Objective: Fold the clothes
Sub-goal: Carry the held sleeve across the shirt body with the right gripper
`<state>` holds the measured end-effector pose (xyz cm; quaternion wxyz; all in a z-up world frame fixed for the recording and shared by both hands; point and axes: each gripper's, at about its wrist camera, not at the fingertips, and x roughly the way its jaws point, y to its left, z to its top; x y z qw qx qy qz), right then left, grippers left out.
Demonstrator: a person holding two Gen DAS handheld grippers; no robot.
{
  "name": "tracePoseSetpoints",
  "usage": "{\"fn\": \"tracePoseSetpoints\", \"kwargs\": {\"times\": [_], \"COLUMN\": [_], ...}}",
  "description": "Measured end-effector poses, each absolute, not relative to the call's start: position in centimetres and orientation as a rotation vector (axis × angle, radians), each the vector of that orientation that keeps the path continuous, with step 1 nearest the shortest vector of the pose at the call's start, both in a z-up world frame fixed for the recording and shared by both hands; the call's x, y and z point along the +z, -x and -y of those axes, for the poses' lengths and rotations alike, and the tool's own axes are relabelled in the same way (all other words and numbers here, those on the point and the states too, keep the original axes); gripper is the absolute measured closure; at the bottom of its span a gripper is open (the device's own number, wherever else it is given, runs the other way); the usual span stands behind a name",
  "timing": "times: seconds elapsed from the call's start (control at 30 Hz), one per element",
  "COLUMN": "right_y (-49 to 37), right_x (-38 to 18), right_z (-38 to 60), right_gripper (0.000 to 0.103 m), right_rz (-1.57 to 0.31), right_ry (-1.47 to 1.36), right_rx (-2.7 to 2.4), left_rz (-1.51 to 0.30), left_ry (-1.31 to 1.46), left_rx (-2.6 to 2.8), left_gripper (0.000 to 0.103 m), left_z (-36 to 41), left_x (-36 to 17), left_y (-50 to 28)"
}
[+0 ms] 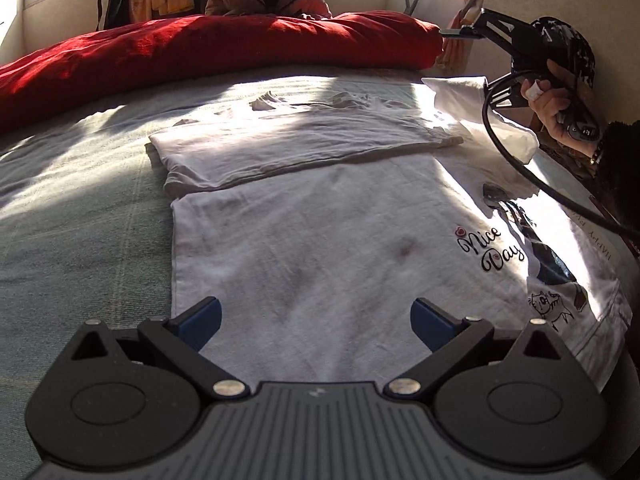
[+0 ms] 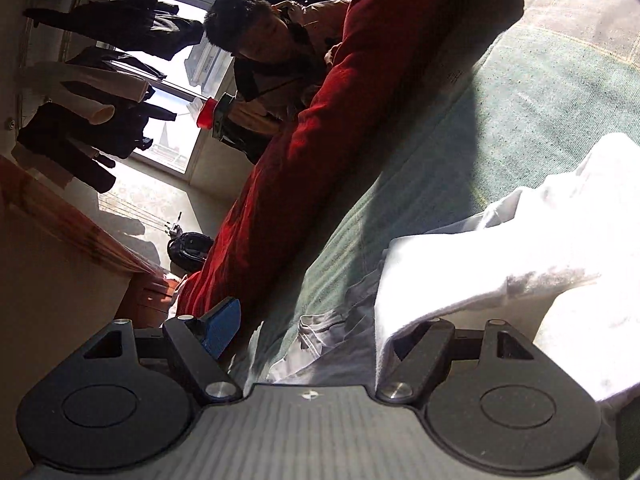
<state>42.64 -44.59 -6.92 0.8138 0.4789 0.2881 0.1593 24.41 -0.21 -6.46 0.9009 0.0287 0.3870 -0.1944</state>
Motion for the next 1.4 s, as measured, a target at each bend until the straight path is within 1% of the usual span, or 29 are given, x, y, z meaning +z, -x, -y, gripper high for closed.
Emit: {"fn": "tracePoseSetpoints", "kwargs": {"times": [0.4,0.6,1.1,1.4], "right_y": [-45.0,-46.4,-46.8,-47.0], "right_x": [-6.2,-6.3,-5.3,-4.9], "right_z": [38.5,35.3,29.8,25.8], "right_gripper": [0.023,0.023,0.023,0.022], "right_rz": [-0.615,-0.646,-0.709,-0.775], "right_ry": [-0.950,-0.935,-0.810,-0.607], "right_rx": [0.411,0.466,0.555,0.518], "left_rz": [-0.832,-0.846,-0.843,-0.845], "left_ry": [-0.008,-0.001,0.011,0.022], "left_rx": [-0.348,-0.327,-0.320,-0.310], "left_gripper": [0.003,0.003,0.003,0.003], "left_z": [-2.1,-2.6,-3.2,-3.8], "left_x": [-6.7,-7.0,-7.1,-7.3], "left_y": [-24.3,-24.3,-24.0,-23.6]}}
